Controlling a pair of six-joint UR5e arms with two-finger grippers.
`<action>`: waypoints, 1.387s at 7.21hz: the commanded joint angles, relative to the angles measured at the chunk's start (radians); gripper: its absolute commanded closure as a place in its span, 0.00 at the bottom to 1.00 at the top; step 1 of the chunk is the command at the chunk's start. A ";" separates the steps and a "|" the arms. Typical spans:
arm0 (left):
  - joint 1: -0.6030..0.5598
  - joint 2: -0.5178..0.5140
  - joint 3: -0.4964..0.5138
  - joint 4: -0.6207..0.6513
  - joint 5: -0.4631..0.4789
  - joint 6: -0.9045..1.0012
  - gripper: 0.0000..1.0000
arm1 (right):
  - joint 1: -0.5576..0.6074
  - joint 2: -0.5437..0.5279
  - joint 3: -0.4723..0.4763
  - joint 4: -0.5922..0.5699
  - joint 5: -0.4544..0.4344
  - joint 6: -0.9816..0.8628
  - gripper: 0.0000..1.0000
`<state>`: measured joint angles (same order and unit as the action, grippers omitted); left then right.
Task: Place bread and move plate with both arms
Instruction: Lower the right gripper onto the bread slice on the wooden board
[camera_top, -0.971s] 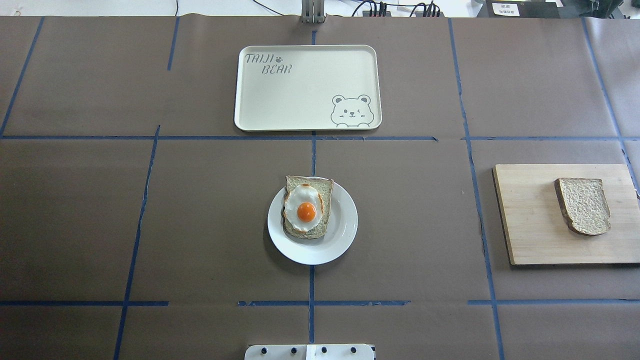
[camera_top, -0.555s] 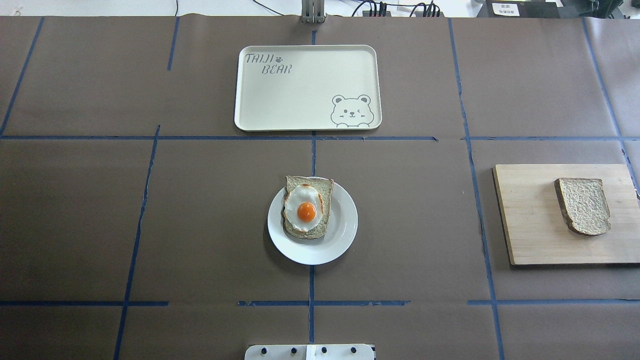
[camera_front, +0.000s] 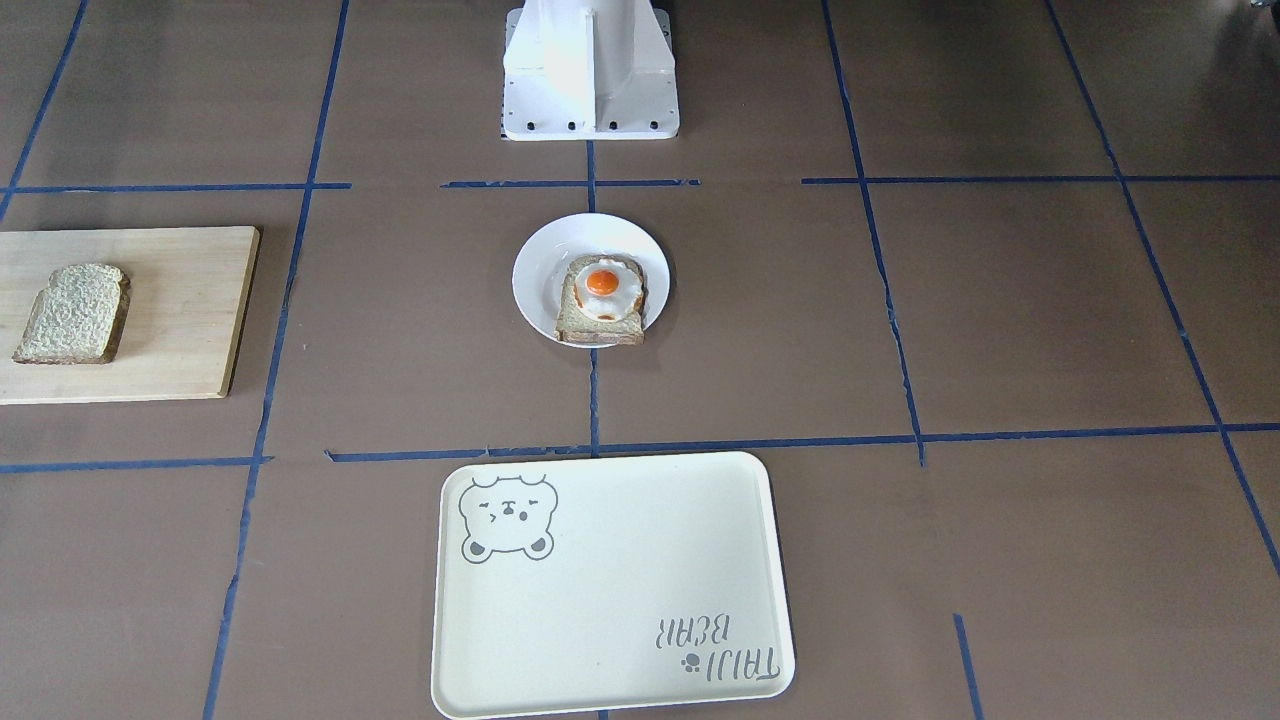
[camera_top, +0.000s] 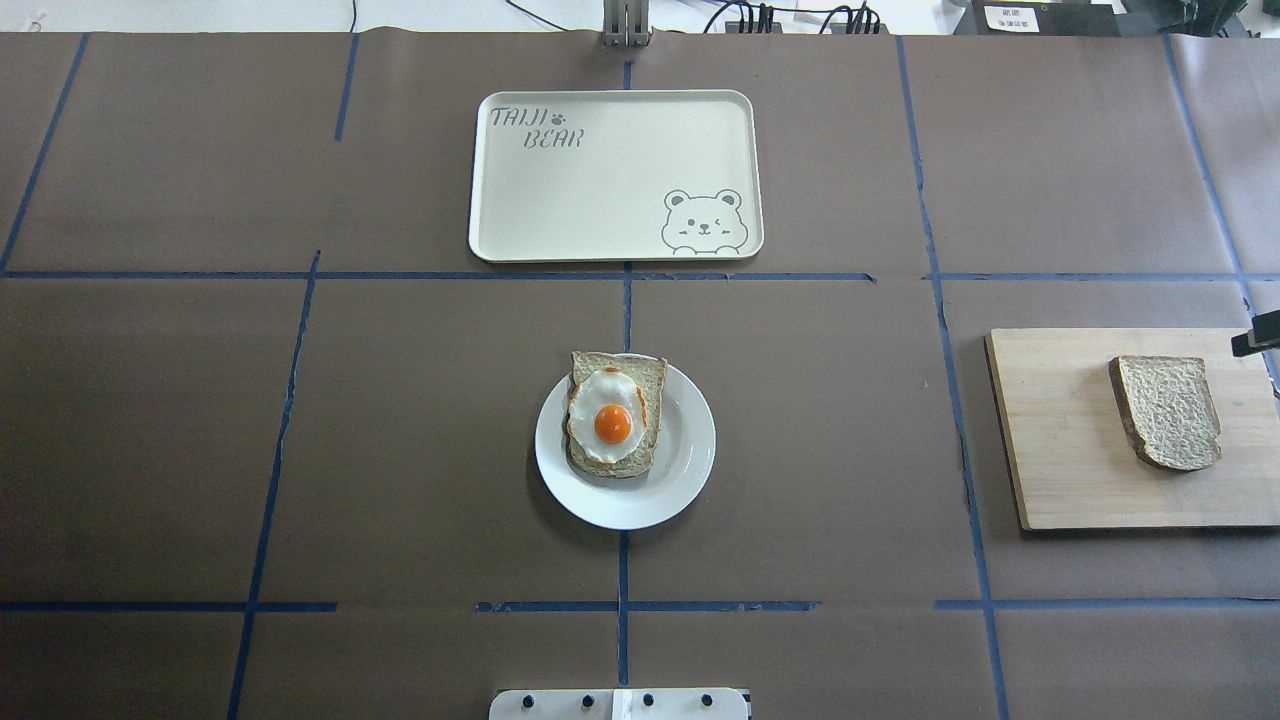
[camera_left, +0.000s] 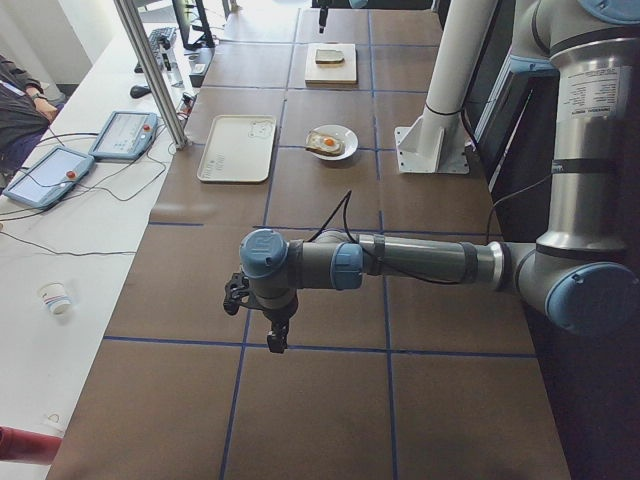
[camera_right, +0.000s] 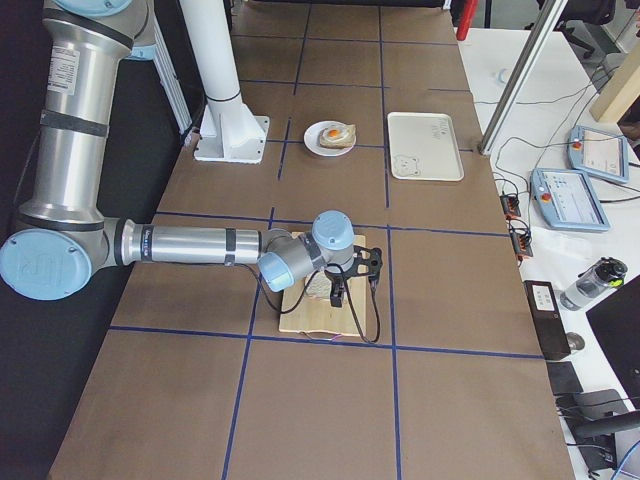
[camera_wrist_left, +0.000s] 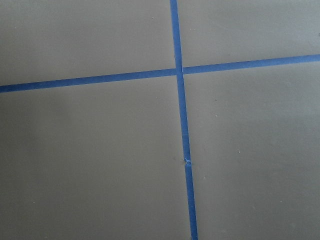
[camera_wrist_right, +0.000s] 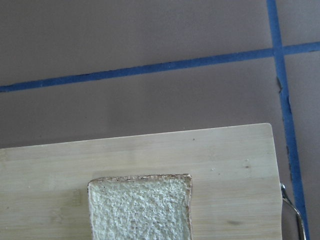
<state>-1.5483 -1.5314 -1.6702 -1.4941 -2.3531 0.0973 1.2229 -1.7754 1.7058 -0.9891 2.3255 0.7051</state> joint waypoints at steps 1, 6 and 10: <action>0.000 0.000 -0.003 0.000 0.000 -0.001 0.00 | -0.097 0.004 -0.029 0.021 -0.078 0.054 0.00; 0.000 0.000 -0.006 -0.002 0.000 0.001 0.00 | -0.145 0.007 -0.048 0.020 -0.087 0.085 0.31; 0.000 0.002 -0.011 0.000 0.000 0.002 0.00 | -0.157 0.007 -0.081 0.020 -0.086 0.079 0.32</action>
<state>-1.5486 -1.5294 -1.6808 -1.4943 -2.3531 0.0992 1.0690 -1.7687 1.6278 -0.9695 2.2401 0.7835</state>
